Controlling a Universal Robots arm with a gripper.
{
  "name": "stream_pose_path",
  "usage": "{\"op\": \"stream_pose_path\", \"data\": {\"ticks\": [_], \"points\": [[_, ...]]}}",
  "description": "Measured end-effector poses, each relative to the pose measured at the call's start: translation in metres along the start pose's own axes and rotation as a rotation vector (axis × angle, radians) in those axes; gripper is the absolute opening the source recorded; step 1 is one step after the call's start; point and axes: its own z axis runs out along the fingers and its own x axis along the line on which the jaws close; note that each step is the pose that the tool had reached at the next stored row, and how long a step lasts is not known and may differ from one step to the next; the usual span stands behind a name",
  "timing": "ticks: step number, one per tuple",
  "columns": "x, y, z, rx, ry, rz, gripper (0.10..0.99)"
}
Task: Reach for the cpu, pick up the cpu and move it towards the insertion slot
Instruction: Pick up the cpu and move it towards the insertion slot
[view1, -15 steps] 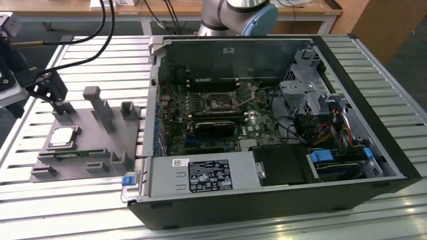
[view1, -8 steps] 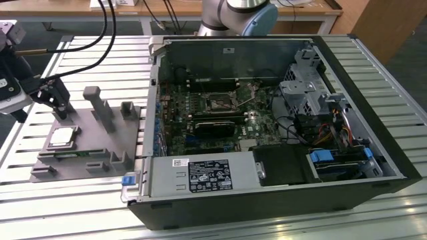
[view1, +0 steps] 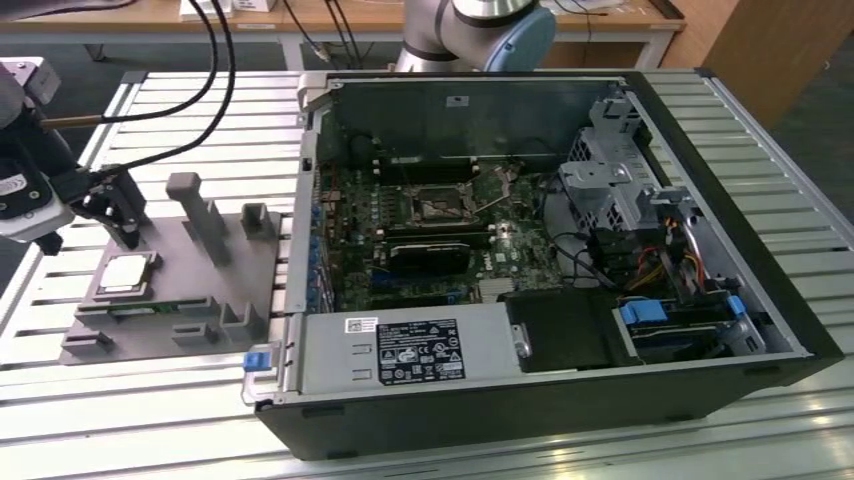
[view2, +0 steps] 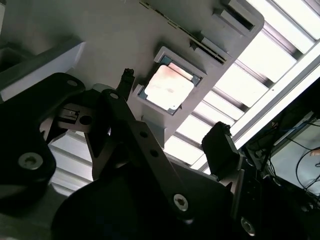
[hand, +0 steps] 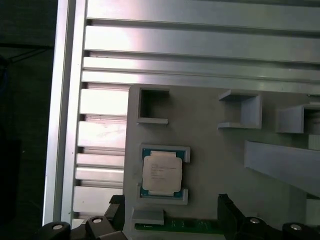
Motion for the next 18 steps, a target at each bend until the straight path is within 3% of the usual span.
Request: {"op": "stream_pose_path", "data": {"ticks": [18], "points": [[0.0009,-0.0013,0.0327,0.000,0.0000,0.000,0.824]]}}
